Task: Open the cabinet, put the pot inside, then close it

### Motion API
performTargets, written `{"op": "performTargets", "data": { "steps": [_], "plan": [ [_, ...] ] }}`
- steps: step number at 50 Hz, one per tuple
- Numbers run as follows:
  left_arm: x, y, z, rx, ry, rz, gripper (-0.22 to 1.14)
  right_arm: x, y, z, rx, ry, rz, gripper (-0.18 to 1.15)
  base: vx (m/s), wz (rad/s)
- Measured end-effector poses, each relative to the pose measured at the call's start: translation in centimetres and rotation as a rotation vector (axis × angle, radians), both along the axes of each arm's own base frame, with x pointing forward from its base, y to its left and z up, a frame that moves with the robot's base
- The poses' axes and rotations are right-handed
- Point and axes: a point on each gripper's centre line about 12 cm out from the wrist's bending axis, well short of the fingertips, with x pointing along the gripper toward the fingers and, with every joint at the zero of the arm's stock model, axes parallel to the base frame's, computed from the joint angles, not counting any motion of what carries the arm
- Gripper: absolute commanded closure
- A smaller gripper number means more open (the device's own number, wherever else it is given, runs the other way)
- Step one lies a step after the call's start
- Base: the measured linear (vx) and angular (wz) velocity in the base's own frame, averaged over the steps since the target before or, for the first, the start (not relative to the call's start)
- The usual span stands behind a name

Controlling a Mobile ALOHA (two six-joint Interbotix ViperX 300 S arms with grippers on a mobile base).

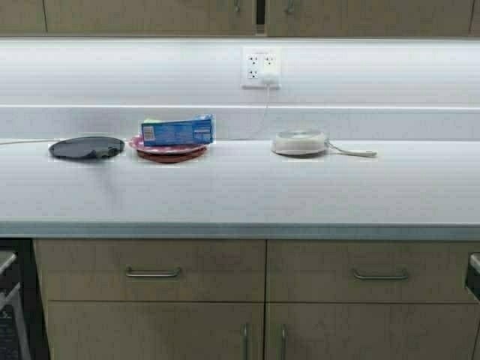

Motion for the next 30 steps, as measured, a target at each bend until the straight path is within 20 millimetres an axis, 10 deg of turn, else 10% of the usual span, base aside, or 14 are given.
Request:
{"op": "performTargets", "data": {
  "steps": [14,30],
  "plan": [
    [7.3,-1.7,0.1,-0.009,0.018,-0.001,0.88,-4.4,-1.0,-1.2,0.031,-0.015,0.027,0.9,0.0,0.0],
    [4.4,-1.1,-1.1,-0.005,0.044,-0.002,0.88,-0.2,0.9,1.7,0.045,-0.055,0.04,0.9,0.02,0.0]
  ]
}}
